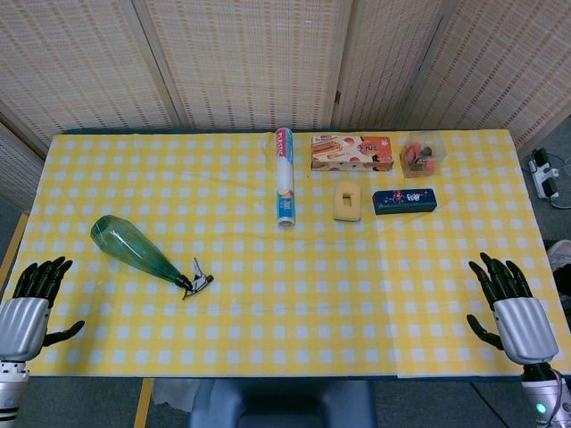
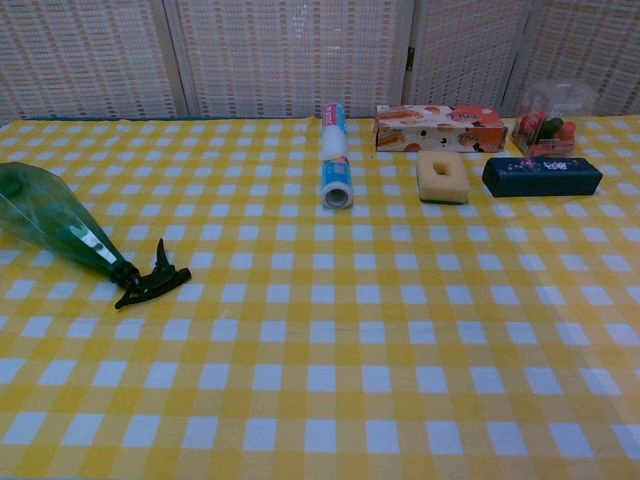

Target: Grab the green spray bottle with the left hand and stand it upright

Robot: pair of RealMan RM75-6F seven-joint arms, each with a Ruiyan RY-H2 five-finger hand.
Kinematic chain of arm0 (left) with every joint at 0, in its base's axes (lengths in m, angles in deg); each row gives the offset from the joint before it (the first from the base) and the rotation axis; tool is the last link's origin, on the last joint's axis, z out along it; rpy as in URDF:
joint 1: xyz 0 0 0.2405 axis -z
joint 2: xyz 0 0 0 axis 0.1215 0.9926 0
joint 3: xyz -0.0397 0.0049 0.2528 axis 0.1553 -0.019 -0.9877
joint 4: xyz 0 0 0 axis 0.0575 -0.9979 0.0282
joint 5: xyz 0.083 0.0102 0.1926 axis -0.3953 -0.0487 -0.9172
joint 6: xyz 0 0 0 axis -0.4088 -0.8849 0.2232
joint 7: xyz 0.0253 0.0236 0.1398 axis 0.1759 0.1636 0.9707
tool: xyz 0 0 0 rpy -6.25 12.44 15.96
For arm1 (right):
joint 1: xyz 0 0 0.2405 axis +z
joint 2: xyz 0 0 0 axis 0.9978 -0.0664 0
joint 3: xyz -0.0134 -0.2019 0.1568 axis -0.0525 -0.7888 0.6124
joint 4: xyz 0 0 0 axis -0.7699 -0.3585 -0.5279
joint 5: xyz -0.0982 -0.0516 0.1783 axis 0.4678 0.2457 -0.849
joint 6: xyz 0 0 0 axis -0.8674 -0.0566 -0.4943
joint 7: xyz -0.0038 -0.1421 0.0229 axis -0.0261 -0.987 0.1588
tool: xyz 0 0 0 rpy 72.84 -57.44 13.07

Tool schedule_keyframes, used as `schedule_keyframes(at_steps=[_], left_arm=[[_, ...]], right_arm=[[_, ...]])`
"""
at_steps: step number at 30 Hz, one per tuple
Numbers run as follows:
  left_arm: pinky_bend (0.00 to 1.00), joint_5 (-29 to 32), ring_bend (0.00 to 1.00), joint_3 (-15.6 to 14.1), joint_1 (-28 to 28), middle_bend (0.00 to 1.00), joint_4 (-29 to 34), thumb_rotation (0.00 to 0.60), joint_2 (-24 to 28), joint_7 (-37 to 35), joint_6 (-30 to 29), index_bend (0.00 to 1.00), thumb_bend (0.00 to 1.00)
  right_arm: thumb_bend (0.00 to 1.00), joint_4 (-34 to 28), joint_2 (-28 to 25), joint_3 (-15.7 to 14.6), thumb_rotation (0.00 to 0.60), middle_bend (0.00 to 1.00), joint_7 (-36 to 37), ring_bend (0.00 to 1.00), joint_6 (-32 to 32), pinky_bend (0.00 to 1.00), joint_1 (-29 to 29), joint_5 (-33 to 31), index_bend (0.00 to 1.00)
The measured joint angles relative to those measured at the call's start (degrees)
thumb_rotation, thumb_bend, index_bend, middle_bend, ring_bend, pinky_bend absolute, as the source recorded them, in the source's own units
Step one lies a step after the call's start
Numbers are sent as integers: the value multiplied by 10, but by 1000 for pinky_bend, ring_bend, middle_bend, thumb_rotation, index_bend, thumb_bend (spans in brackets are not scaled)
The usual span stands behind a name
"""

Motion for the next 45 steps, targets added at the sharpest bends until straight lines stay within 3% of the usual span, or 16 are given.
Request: schedule_keyframes(at_steps=[7,10,13,14,16,17,20,23,36,45], left_arm=[[64,-1,78,5,0,82,-1,600,-6,10,-10,33,163],[112,-17,123,2,3,151,-3,600,-11,-2,-13,3,164],[374,-46,352,-1,6,370,-15,600,-27,-14,-30,0,164],[603,-57,572,-1,7,583,-21,600,-35,-16,-39,10,163],[901,-83,881,-2,9,889,-41,600,-56,-18,-63,72,164],[981,-94,973,-2,10,978,-49,600,-67,-19,-73,143,164],[1000,-121,1000,-1,21,1000,-68,600,-102,-17,-89,285,167],[1000,-121,1000,1,31,1000,-63,600,-114,7,-74,324,171],[1000,-29,1000,28,136,1000,40,600,-84,180,157,274,174],[1000,3,1000,40,184,1000,7,600,-112,244,209,298,173]], right_arm=[[328,-4,-10,-13,600,0,4,0,1,0,-3,20,0],[329,-4,-14,-17,600,0,11,0,15,0,-8,32,0],[329,-5,-19,-23,600,0,19,0,26,0,-12,48,0],[328,-5,-20,-25,600,0,21,0,28,0,-13,53,0],[328,-4,-24,-31,600,0,29,0,34,0,-17,65,0],[329,-4,-24,-32,600,0,31,0,36,0,-17,66,0],[329,-2,-26,-32,600,0,38,0,41,0,-19,68,0],[329,-2,-27,-31,600,0,41,0,38,0,-19,64,0],[329,-4,-29,-20,600,0,42,0,30,0,-16,43,0],[330,-3,-34,-16,600,0,50,0,29,0,-19,30,0]])
